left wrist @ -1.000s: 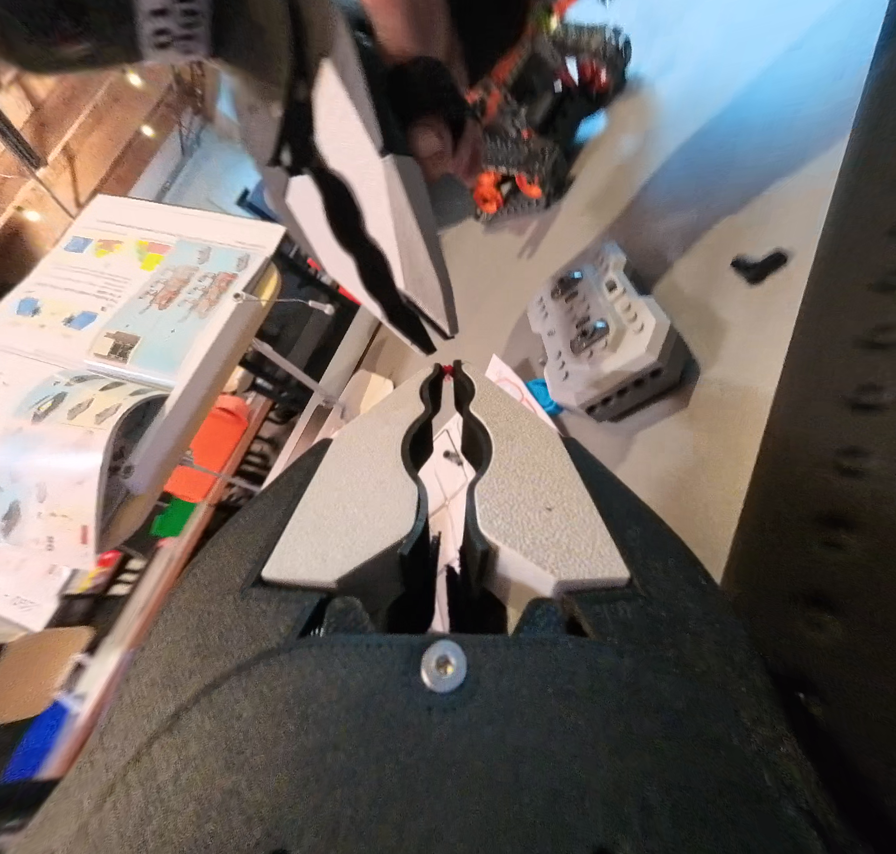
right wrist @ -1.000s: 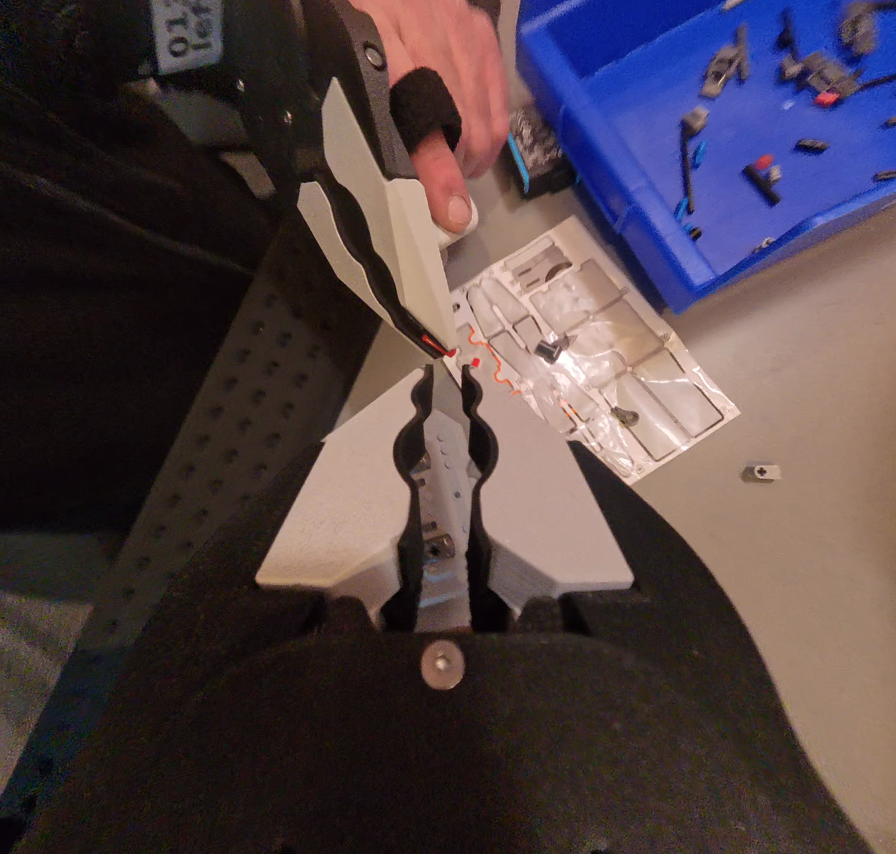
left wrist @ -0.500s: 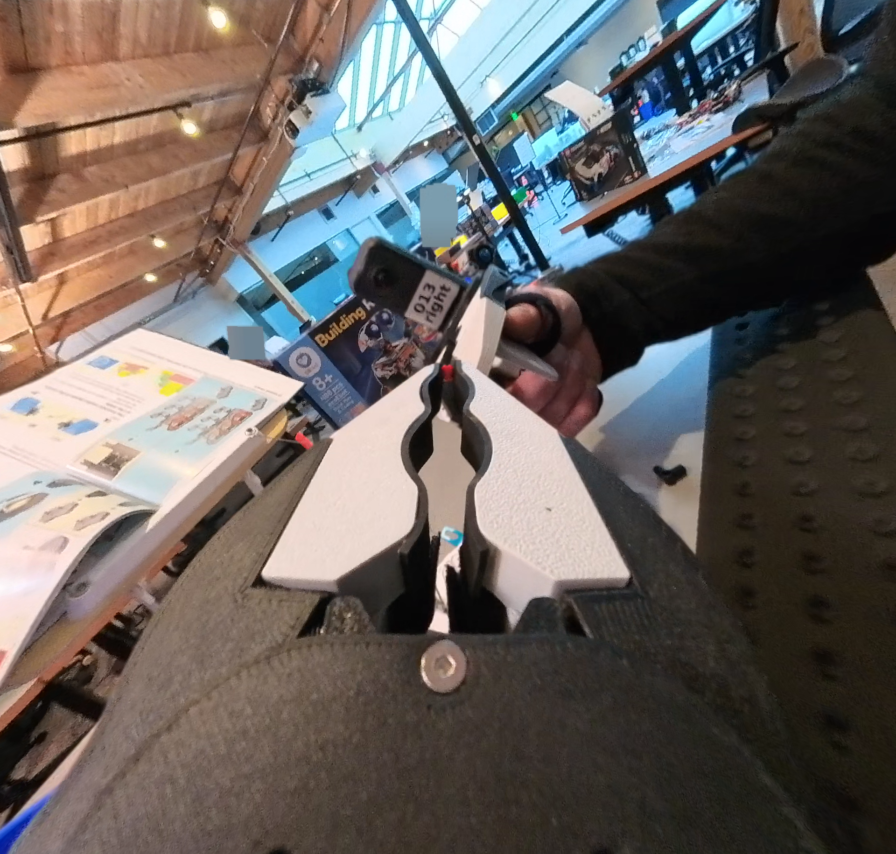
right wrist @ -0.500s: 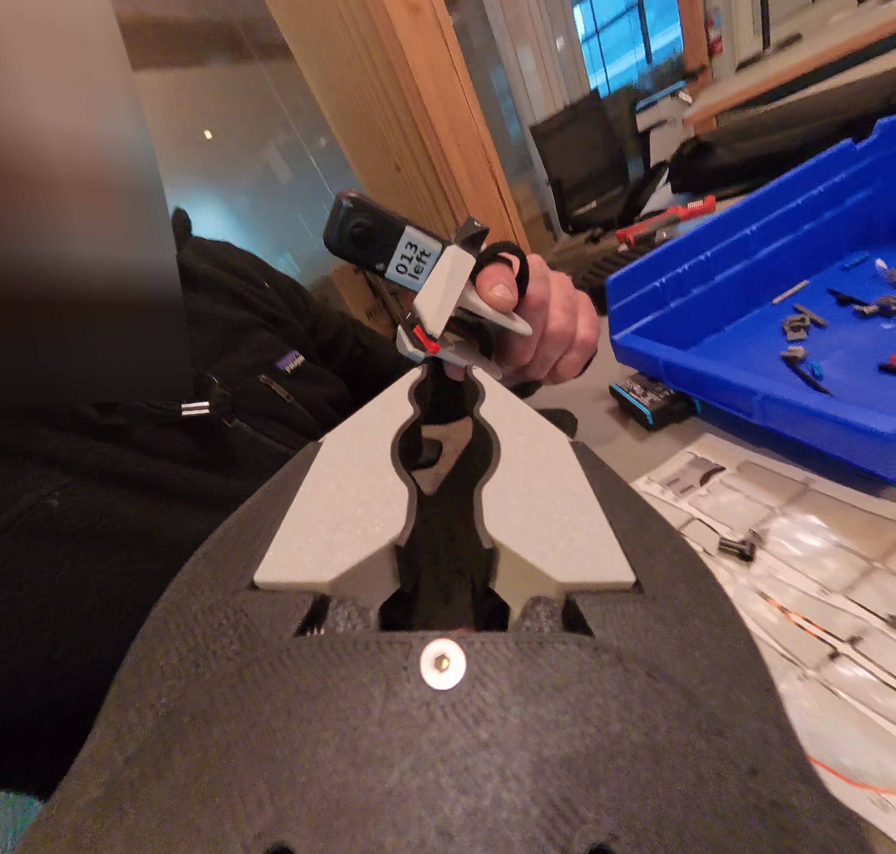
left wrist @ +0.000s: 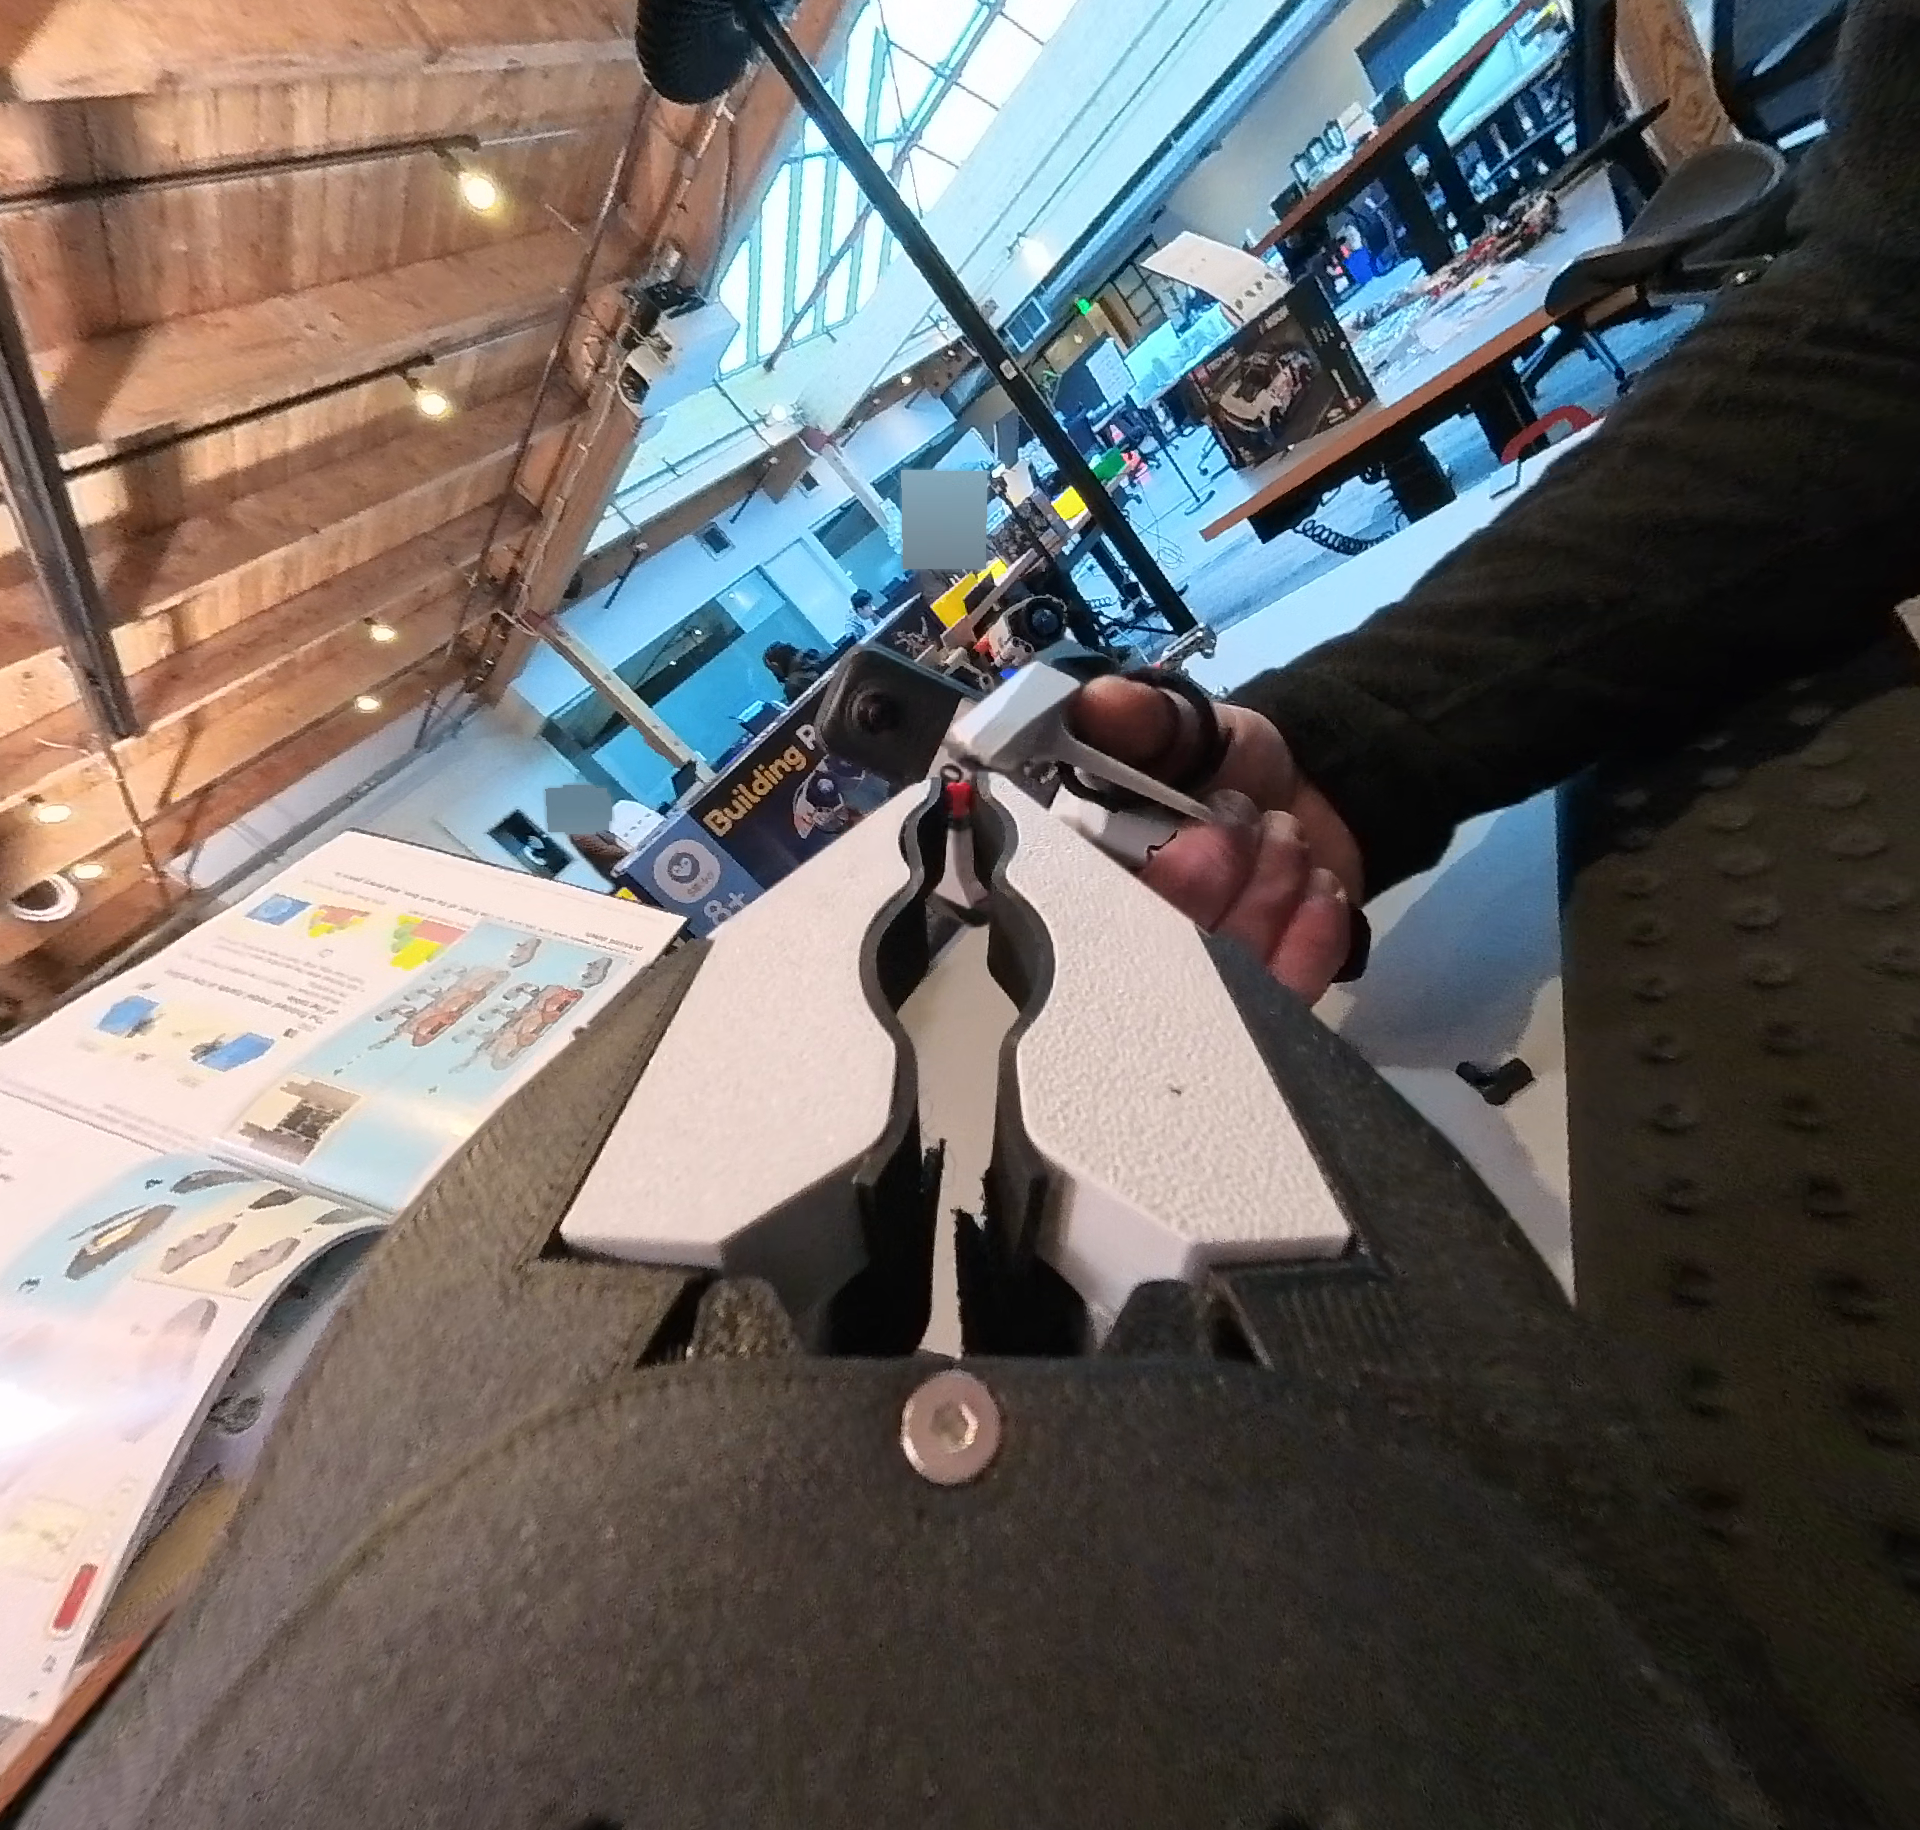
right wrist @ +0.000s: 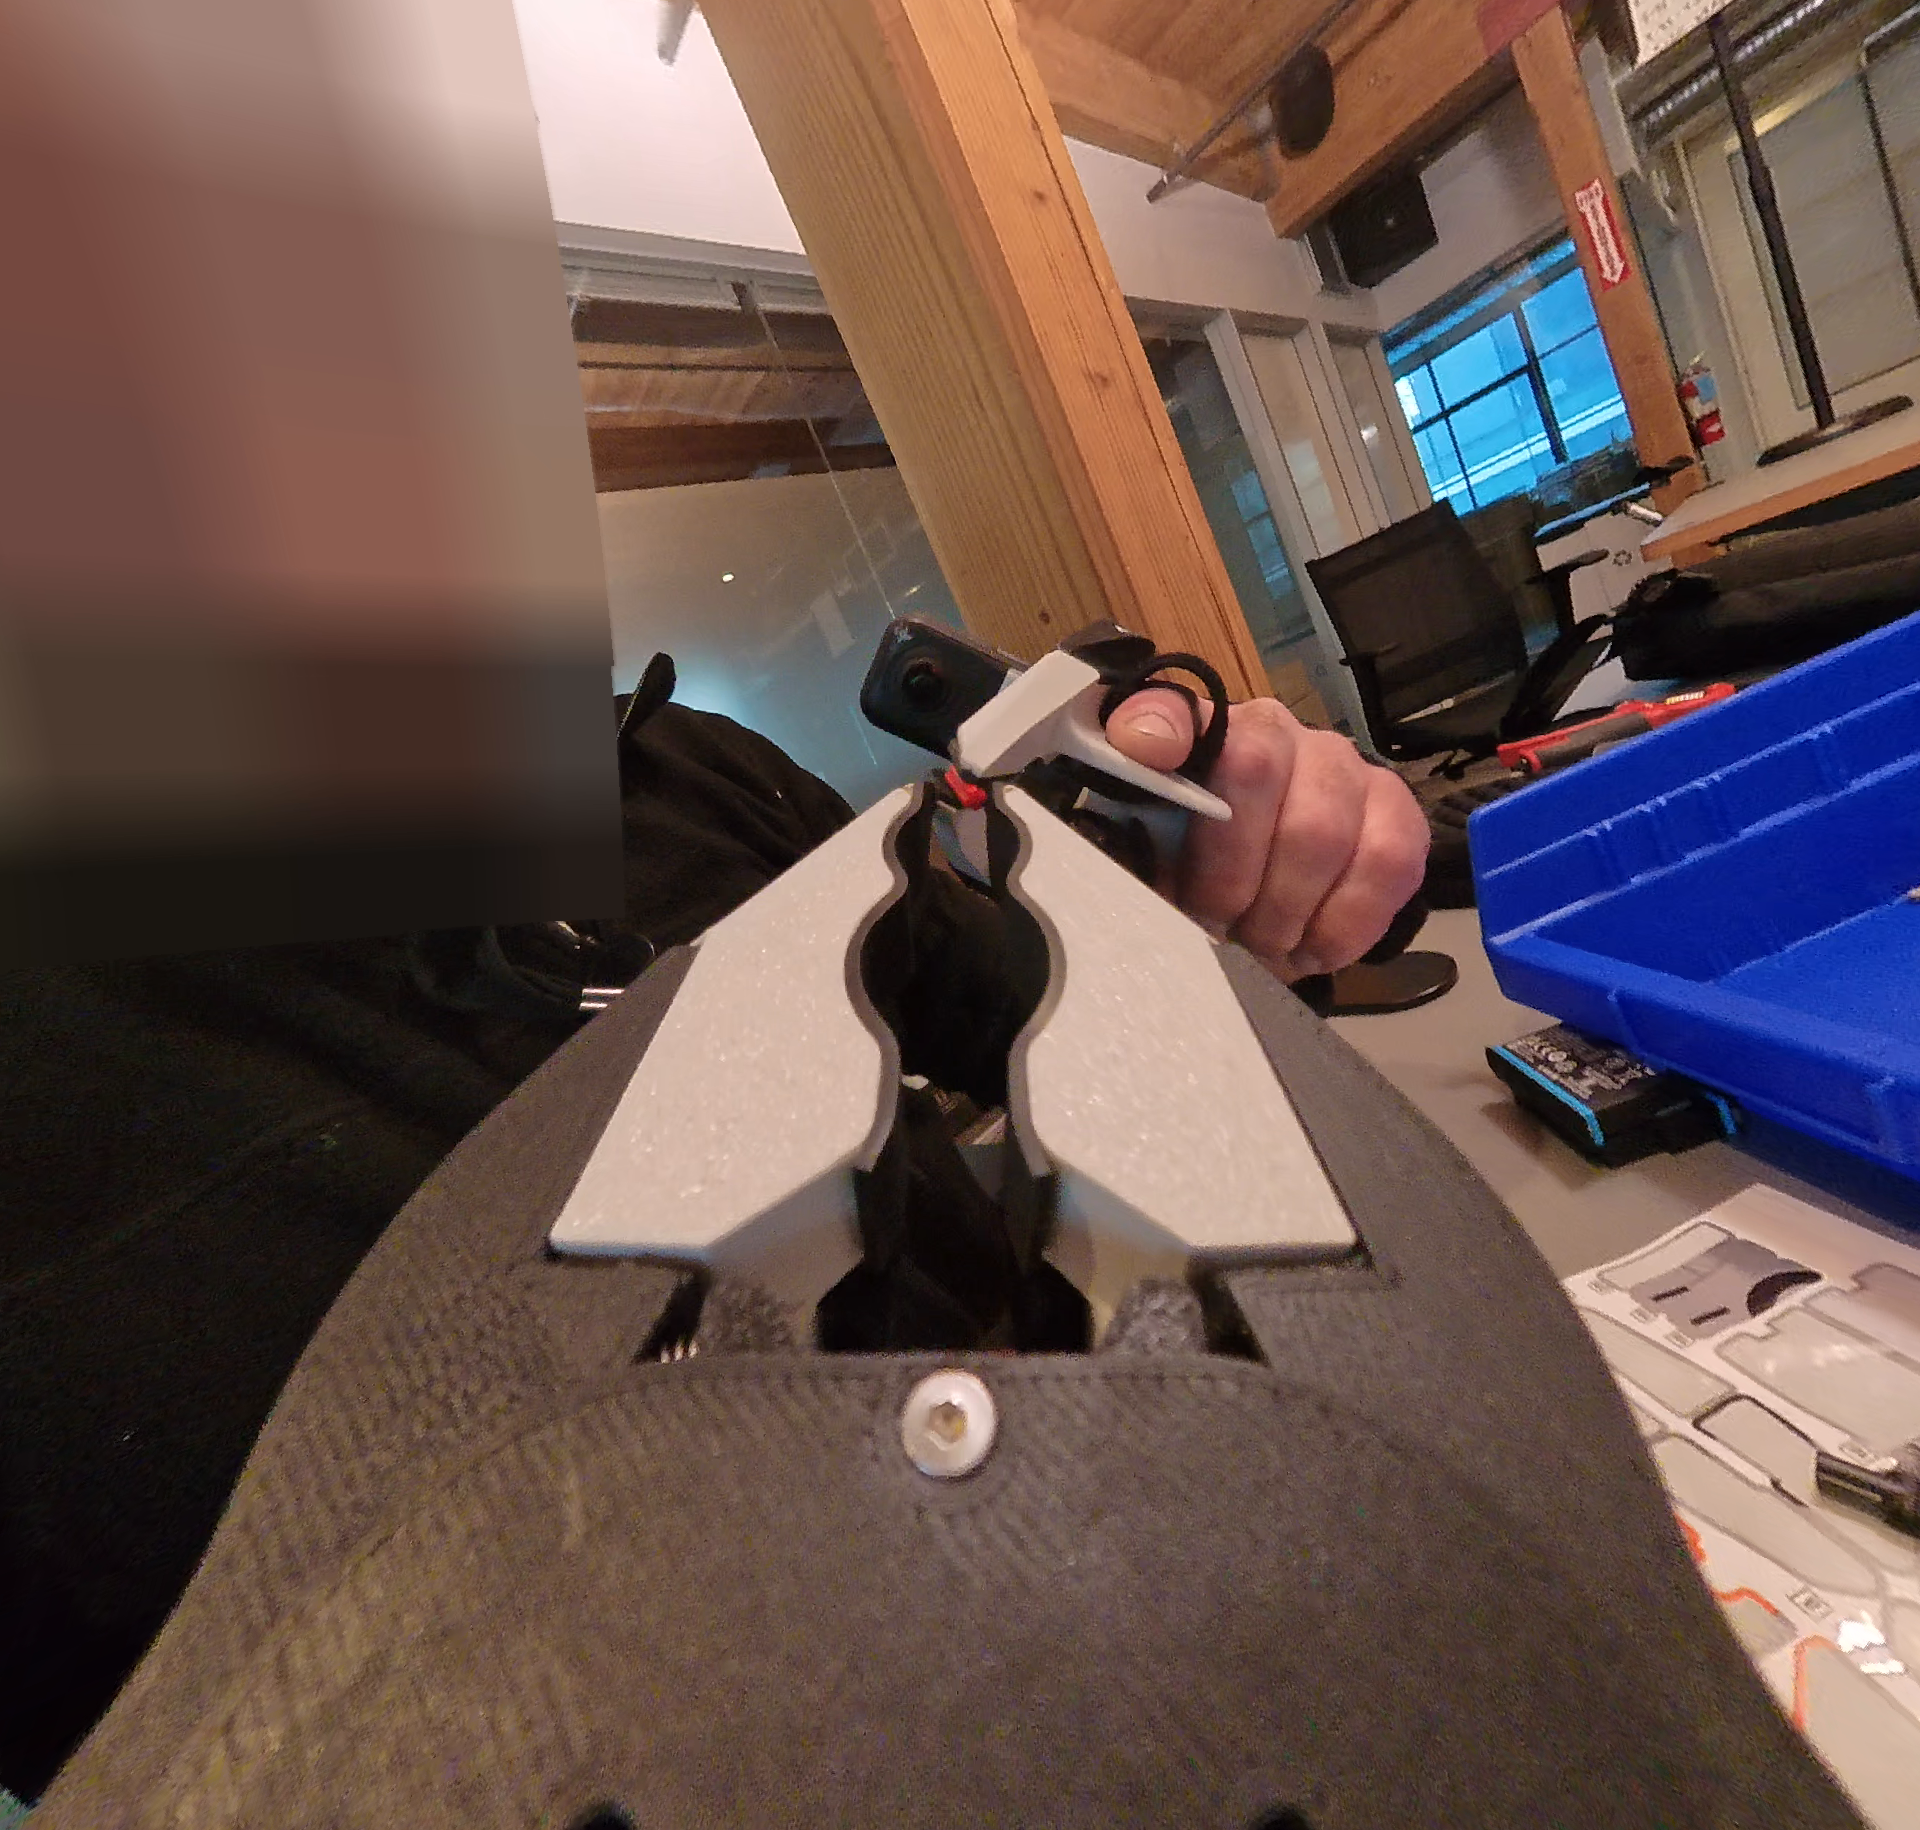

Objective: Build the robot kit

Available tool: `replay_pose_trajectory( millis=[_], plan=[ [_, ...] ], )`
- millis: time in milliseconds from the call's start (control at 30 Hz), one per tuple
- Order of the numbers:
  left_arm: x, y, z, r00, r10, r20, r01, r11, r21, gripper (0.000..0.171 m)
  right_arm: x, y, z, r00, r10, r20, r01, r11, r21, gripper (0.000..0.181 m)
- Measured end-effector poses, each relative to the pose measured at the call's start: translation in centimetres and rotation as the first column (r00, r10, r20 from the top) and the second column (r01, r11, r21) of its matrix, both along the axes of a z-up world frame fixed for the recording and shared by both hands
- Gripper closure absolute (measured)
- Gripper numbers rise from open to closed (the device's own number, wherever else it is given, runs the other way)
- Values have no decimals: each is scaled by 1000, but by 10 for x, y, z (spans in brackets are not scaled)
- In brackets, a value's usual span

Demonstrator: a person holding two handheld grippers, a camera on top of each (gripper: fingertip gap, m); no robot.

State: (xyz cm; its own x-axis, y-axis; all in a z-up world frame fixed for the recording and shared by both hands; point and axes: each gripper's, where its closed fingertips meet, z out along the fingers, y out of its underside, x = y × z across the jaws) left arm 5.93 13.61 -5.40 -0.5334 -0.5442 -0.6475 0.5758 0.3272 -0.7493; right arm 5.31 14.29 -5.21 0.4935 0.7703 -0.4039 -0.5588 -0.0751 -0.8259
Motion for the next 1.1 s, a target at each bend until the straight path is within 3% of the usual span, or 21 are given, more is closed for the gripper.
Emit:
replay_pose_trajectory(
  millis=[267,467,733,867,1100],
  plan=[
    [1,-3,0,1000,-2,13,2,1000,23,170,2,0,2,1000,-27,12,27,1000,15,180],
    [9,1,-5,994,95,45,-98,994,51,168,10,4,-2,987,-131,97,132,991,3,181],
    [11,4,-4,980,174,91,-180,982,61,161,11,2,-5,981,-143,129,146,989,-12,181],
    [11,7,-5,978,191,86,-197,978,63,169,18,-1,-4,980,-165,113,167,986,-8,181],
    [12,5,-4,969,217,115,-227,970,89,166,17,1,-7,978,-165,126,170,985,-28,181]
  ],
)
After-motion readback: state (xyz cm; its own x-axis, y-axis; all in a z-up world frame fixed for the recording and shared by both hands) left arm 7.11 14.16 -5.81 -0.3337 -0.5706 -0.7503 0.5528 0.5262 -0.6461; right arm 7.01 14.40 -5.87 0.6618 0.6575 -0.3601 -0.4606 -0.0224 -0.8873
